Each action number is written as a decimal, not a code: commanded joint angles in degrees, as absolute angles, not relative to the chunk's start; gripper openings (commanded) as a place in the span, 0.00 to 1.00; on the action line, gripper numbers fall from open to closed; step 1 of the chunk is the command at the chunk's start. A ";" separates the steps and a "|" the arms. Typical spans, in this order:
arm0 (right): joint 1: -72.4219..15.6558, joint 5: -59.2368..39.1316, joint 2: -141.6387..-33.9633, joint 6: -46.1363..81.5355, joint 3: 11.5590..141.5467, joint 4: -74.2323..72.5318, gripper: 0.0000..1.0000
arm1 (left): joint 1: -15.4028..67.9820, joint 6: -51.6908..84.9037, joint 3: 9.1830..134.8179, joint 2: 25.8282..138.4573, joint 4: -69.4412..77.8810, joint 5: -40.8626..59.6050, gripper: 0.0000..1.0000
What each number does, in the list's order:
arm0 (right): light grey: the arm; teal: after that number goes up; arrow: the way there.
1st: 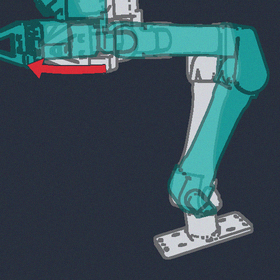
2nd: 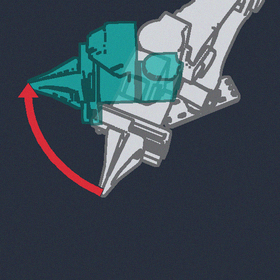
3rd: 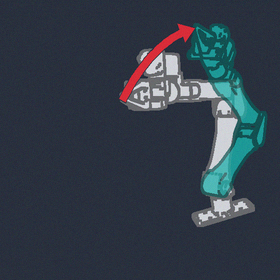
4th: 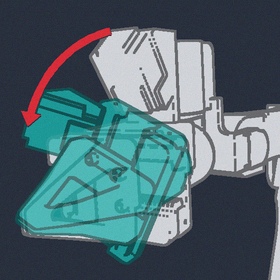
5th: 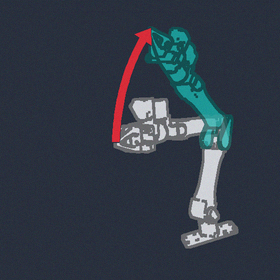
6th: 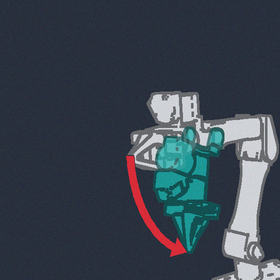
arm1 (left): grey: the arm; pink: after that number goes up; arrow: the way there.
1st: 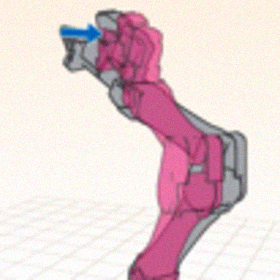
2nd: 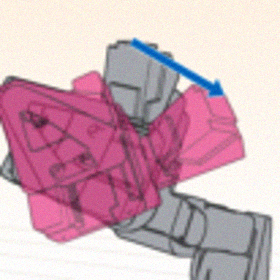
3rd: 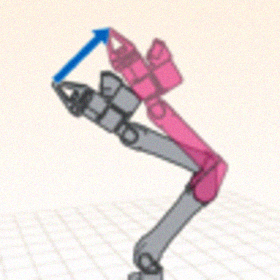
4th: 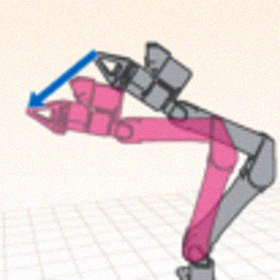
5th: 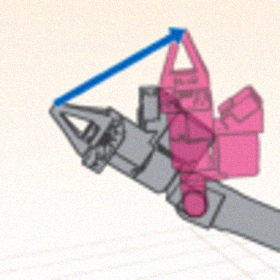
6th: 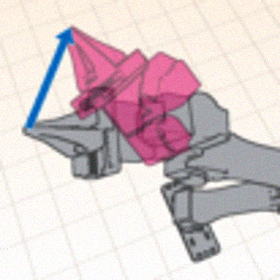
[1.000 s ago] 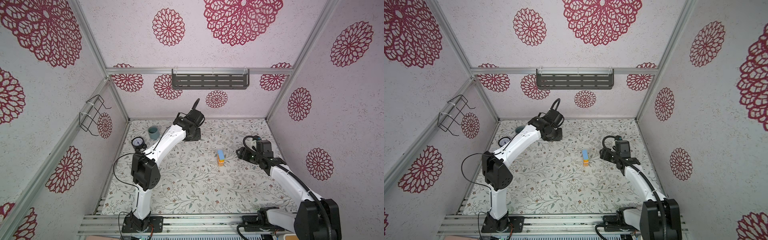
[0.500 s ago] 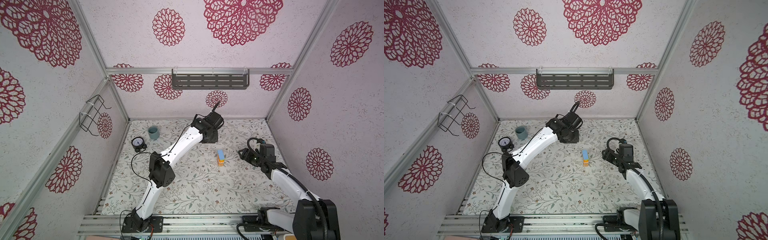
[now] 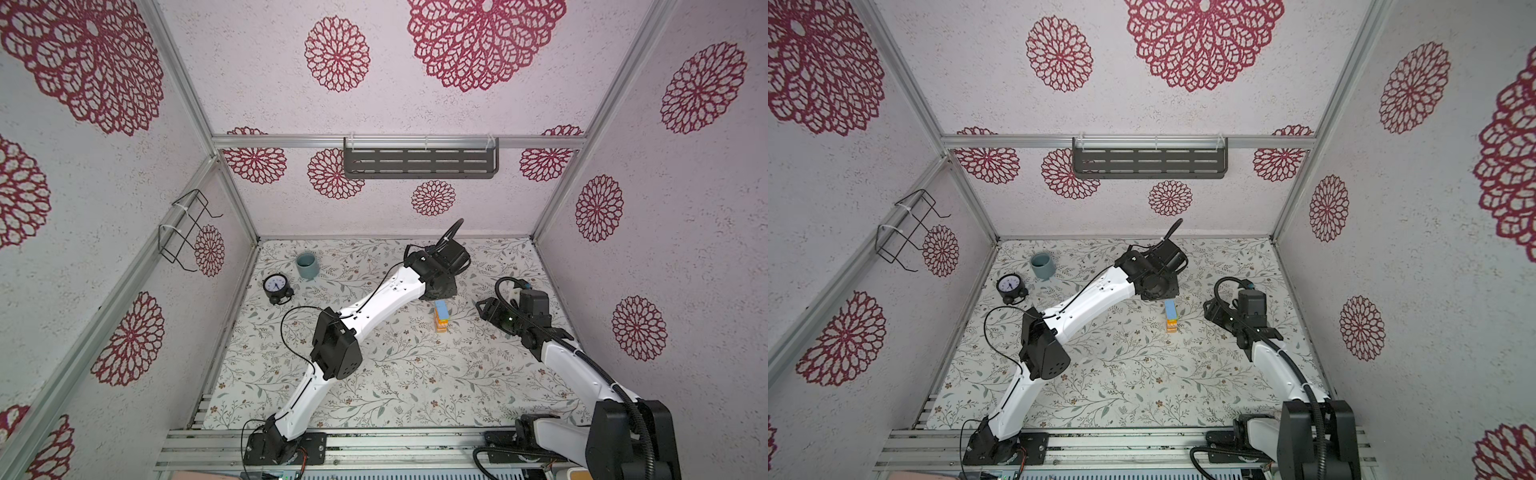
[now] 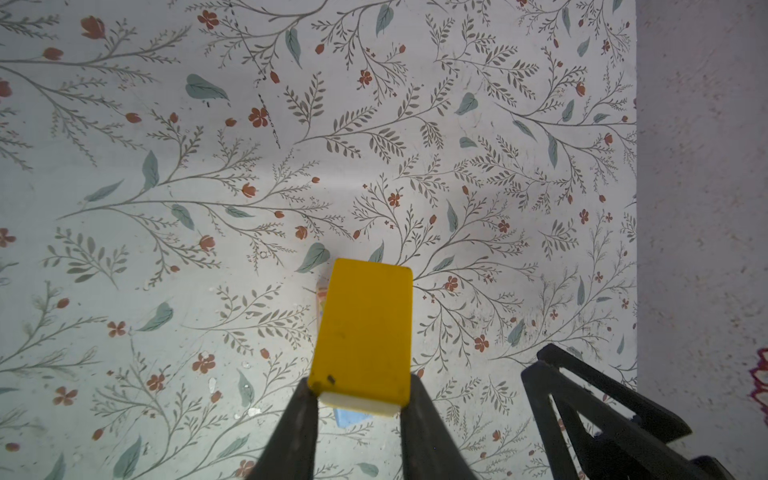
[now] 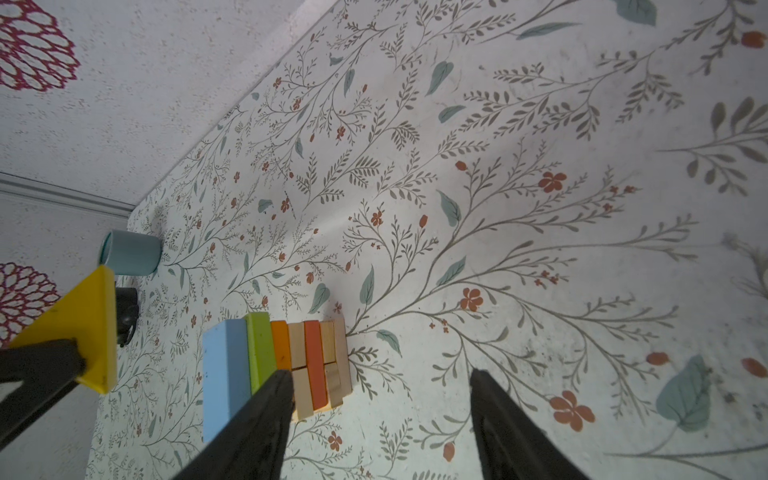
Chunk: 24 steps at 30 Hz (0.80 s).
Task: Build the wood block tower
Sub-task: 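Lower the yellow block against the light blue block with the left gripper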
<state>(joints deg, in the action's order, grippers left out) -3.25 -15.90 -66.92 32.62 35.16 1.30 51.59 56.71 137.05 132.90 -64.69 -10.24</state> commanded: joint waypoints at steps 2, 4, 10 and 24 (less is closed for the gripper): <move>-2.90 -16.96 -65.05 33.46 35.23 0.00 0.71 | 52.43 59.83 138.72 133.79 -63.13 -12.55 0.29; -2.89 -17.18 -65.13 33.57 35.15 -0.09 0.71 | 52.70 60.07 138.46 133.85 -63.11 -12.83 0.29; -2.88 -17.41 -64.56 33.63 34.80 -0.17 0.71 | 53.28 61.08 136.15 133.40 -62.94 -13.89 0.28; -2.89 -17.29 -63.79 33.89 33.92 -0.94 0.71 | 54.48 62.66 133.90 133.09 -62.84 -15.12 0.28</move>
<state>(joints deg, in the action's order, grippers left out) -3.16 -16.78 -64.77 33.10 33.93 1.04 53.80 61.17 134.72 133.12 -63.72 -13.69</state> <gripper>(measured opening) 0.711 0.313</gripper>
